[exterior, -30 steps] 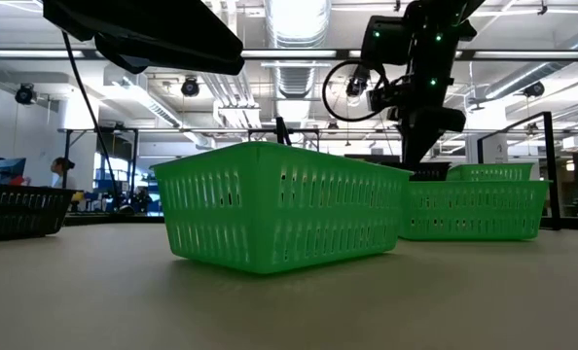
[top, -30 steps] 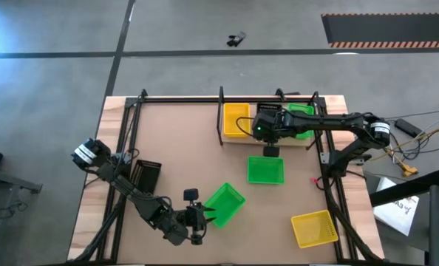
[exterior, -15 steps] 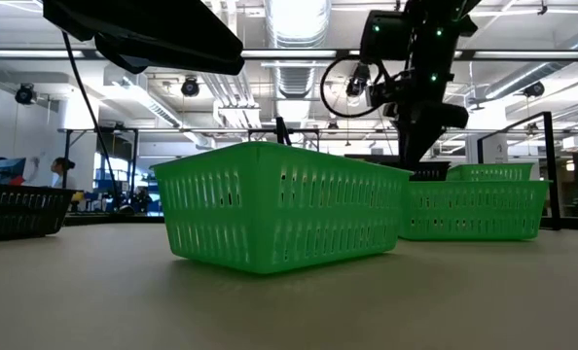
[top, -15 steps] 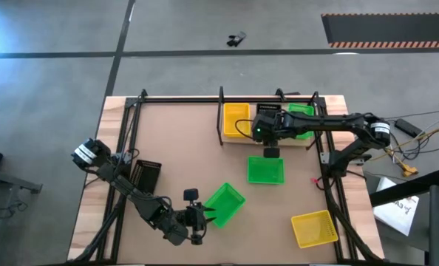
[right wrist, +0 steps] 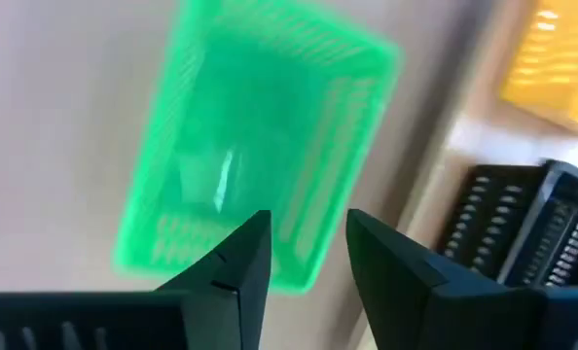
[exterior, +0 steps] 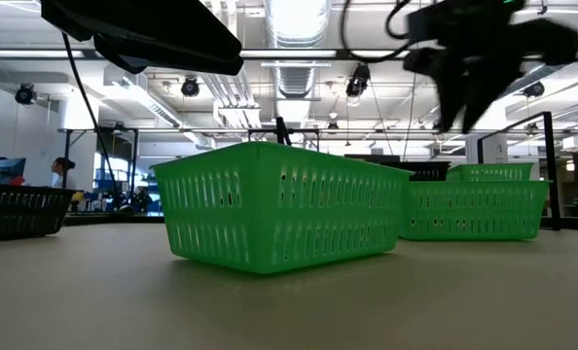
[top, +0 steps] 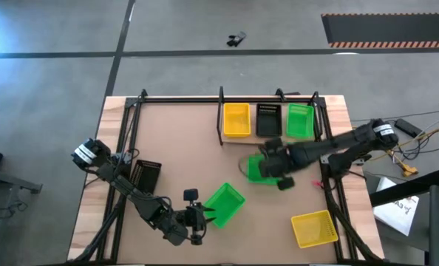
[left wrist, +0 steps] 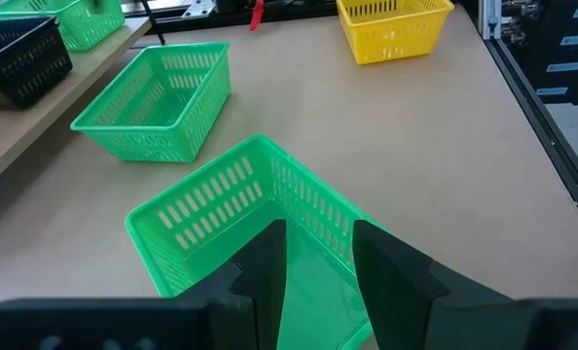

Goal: Stack baskets on shelf by color
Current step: Stack the top green bin on top of the green bin on the shelf

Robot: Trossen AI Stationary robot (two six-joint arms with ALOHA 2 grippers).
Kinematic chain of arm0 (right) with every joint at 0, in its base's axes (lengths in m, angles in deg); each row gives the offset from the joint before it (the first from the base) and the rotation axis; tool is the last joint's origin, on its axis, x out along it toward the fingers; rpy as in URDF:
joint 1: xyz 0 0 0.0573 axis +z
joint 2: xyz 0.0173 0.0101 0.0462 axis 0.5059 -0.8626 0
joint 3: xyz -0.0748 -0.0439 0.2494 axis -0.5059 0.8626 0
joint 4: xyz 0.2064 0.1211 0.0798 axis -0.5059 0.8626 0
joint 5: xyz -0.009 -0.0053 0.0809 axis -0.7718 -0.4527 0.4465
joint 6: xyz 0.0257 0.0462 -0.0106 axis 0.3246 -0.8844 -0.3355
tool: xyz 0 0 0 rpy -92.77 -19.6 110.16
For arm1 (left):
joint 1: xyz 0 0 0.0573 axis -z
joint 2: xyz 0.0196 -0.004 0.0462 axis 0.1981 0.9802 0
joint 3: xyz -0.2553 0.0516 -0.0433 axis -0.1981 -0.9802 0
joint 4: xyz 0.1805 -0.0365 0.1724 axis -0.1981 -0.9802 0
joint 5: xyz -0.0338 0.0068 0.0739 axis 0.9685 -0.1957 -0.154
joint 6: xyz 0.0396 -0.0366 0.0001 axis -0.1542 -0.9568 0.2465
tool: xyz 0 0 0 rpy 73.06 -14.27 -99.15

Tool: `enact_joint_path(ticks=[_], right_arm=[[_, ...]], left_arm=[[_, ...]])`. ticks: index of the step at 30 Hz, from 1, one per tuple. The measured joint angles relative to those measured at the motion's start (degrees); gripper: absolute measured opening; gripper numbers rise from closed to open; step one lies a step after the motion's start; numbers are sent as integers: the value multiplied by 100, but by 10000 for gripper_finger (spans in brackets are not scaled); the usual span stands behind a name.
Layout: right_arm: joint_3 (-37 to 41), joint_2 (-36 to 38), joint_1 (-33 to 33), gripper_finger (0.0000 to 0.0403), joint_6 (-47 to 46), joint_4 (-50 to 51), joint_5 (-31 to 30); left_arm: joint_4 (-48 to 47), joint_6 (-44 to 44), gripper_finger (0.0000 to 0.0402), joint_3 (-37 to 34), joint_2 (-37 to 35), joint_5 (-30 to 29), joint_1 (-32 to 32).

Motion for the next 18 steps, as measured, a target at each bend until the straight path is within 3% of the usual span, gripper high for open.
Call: enact_joint_path(ticks=[7,13,18], right_arm=[[575,-20,1162,122,759,581,-173],[1137,-23,1304,162,1257,493,-478],[1611,-25,1301,189,2120,-322,-493]], left_arm=[[0,1,105,0,0,0,0],[0,1,105,0,0,0,-2],[0,1,105,0,0,0,-2]])
